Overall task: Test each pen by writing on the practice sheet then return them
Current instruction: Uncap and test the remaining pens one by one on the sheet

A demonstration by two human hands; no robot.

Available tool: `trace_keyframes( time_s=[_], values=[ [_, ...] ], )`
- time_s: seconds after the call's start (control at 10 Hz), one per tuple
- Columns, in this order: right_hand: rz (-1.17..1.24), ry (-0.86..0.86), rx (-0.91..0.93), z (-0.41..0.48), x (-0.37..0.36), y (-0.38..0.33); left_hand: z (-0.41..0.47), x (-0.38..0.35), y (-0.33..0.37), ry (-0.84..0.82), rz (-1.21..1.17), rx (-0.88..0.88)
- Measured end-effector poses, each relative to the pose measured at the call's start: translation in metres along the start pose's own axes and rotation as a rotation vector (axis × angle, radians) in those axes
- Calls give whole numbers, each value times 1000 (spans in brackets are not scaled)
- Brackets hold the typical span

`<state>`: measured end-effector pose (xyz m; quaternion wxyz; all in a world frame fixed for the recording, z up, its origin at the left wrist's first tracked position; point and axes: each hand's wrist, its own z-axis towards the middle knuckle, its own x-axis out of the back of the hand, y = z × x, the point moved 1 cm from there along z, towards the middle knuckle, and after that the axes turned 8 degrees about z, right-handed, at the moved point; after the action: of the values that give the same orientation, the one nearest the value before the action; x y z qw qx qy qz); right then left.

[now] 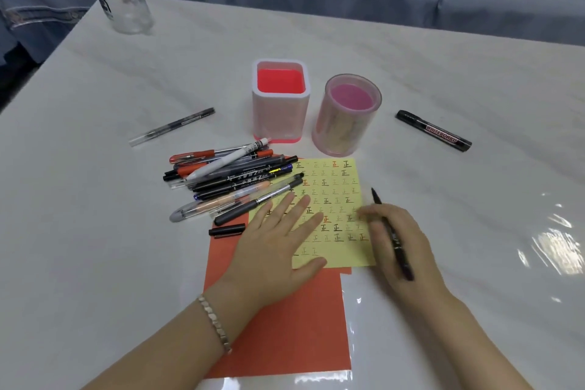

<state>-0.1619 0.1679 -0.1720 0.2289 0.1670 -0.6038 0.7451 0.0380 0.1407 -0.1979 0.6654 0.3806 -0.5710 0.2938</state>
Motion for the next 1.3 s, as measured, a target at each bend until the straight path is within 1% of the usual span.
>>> trace_keyframes(
  time_s=[0.1, 0.2, 0.3, 0.4, 0.5, 0.7, 1.3],
  values=[
    [372, 125, -202, -4, 1, -18, 1, -1, -1, 33, -10, 0],
    [527, 181, -338, -3, 0, -29, 1, -2, -1, 42, -7, -3],
    [703, 302, -411, -2, -10, -41, 1, -3, -1, 53, -35, 4],
    [704, 390, -450, 1, -23, -46, 0, -3, -1, 59, -46, 5],
    [573, 482, -461, 1, -40, -38, -1, -3, -1, 67, -59, -8],
    [436, 546, -412, -6, -55, -31, -1, -4, 0, 78, -49, -14],
    [337, 472, -332, -7, -59, -30, -3, -2, 1, 91, -70, -1]
  ],
)
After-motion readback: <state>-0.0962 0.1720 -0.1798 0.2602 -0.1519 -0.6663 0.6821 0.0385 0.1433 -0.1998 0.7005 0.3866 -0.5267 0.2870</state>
